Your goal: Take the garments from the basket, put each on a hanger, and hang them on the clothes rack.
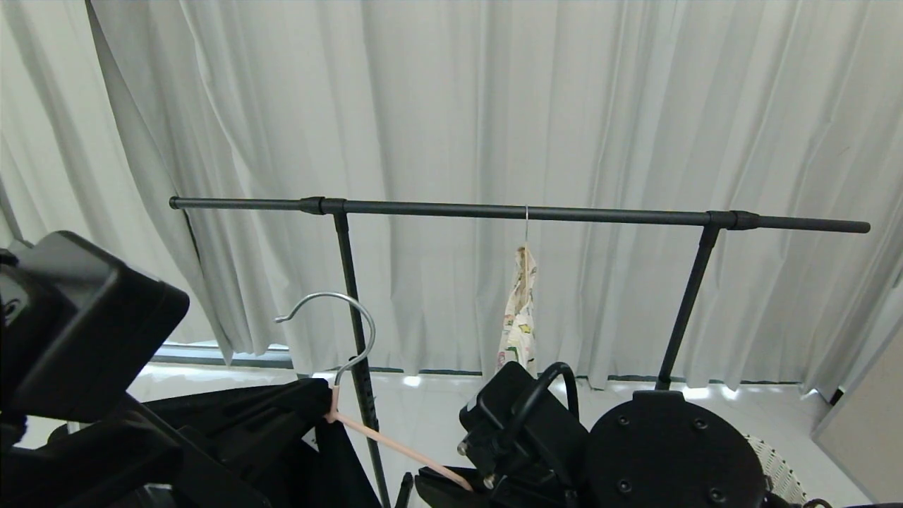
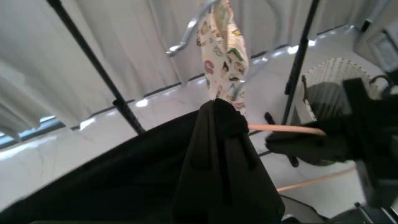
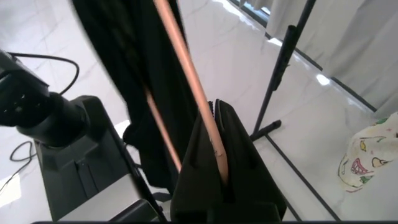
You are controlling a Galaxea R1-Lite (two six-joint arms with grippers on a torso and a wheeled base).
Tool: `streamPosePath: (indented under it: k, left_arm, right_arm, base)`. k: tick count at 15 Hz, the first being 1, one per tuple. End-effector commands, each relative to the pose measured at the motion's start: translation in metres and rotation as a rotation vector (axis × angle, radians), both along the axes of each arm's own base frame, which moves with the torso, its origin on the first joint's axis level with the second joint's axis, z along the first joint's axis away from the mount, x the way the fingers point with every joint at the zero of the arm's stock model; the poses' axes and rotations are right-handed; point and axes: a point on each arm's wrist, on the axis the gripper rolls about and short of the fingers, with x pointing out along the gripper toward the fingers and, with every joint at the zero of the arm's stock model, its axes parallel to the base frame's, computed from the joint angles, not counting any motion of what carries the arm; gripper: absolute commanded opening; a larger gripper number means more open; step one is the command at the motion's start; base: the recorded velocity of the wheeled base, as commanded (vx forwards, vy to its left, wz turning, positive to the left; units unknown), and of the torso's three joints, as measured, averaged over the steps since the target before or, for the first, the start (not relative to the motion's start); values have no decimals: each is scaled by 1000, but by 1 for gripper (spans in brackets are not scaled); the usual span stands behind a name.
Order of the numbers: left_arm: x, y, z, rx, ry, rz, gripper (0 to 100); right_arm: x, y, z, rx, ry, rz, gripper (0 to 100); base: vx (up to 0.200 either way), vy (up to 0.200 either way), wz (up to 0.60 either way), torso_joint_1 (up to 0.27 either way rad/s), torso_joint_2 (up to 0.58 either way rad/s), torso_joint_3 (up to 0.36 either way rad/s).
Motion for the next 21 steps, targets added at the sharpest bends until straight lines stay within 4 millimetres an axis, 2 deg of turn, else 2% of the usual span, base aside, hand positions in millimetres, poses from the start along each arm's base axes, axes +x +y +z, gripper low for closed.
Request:
streamPosePath:
  k: [1,5,6,9,10,15,19,21]
  left_arm:
    - [-1,-1,-1,5,0,-10,0]
    - [-2,2,0,5,-22,25,0]
    - [-2,3,0,5,-23,27,100]
    - [1,6,0,13,-31,46,100]
    - [3,13,4,15,-49,67,100]
    - [0,36,12,34,-105,79,100]
    - [-9,55,-8,144,-122,-1,100]
    - [-18,60,-18,133,-82,-167,100]
  right_arm:
    - [0,-1,1,6,0,-9,0]
    - [4,-3,6,31,-20,-67,0]
    - [5,-4,7,35,-23,-74,0]
    - [15,-10,11,34,-54,-165,0]
    - [18,-14,15,38,-78,-209,0]
    - [23,-45,25,13,-161,-262,0]
    - [8,-76,11,-76,-227,-200,0]
    - [-7,-82,4,-99,-249,-112,0]
  base:
    - [0,0,0,0,0,0]
    - [0,0,0,0,0,0]
    - [0,0,0,0,0,0]
    - [0,0,0,0,0,0]
    - [0,0,0,0,0,0]
    - [0,0,0,0,0,0]
    - [0,0,0,0,0,0]
    - [0,0,0,0,0,0]
